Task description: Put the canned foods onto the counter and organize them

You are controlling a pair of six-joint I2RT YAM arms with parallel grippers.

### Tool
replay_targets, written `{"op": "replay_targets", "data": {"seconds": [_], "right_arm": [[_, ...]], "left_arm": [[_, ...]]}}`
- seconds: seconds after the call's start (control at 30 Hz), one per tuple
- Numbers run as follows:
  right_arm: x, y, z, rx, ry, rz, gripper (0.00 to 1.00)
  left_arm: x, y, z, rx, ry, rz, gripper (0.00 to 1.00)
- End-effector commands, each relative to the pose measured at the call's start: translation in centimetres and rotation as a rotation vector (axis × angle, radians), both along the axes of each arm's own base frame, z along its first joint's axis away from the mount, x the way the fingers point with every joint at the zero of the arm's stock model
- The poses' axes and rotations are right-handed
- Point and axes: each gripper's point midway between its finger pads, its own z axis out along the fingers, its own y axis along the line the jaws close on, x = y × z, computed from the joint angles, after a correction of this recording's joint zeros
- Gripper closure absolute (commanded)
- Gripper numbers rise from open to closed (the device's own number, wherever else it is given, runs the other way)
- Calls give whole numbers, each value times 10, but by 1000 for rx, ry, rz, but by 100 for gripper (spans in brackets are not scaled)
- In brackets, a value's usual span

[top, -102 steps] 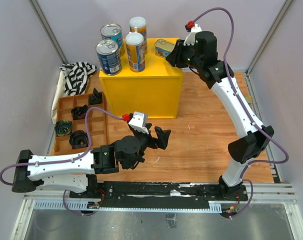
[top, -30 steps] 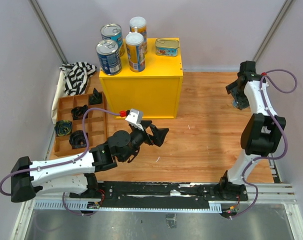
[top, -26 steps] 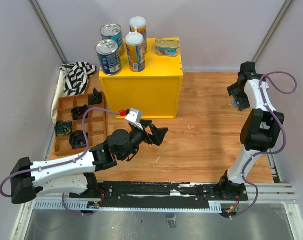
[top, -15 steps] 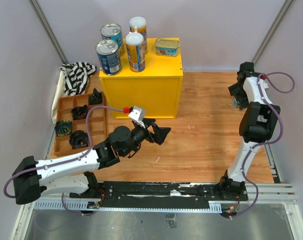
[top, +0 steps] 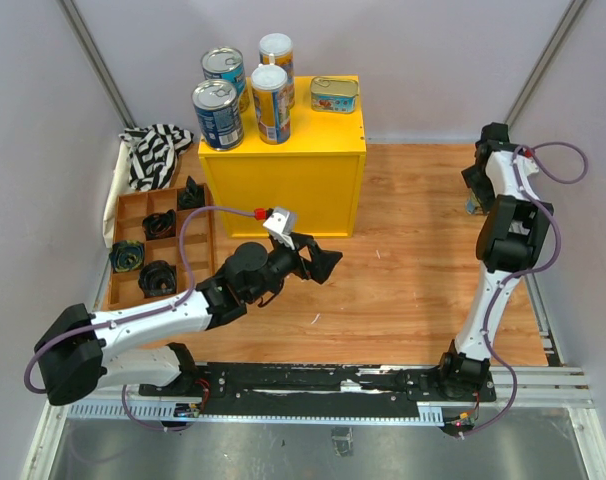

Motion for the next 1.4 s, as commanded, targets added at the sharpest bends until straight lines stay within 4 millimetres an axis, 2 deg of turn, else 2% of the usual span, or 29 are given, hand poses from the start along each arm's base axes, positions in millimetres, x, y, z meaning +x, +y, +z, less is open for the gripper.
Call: {"op": "replay_targets", "data": {"seconds": [0.0,0.43,0.53,0.73,0.77,0.9,0.97,1.17,1.27,1.37], "right_arm": [[7,-19,-3,-40,-2,-43,2],[6,-26,-23,-22,18,-82,0],[2,-27,-27,-22,32,-82,4],[-6,-24,-30,-19,49,-62,25],[-6,-24,-30,-20,45,-52,36],[-11,-16,-33,5,51,-5,63],[-13,-11,-33,24,59,26,73],[-24,19,-19,51,63,187,84],[-30,45,-8,32,82,343,90],[-38,82,-3,36,78,541,92]], "left_arm": [[3,-2,0,-28,-8,-20,3],[12,-2,-11,-23,13,-22,3],[12,-2,-10,-24,12,-23,3],[9,3,-2,-41,13,-16,4],[8,5,-1,-45,13,-13,4],[4,13,7,-53,10,1,4],[3,18,12,-56,7,11,4],[-2,30,24,-55,25,32,5],[-6,33,28,-59,47,31,5],[-11,36,31,-72,69,28,5]]}}
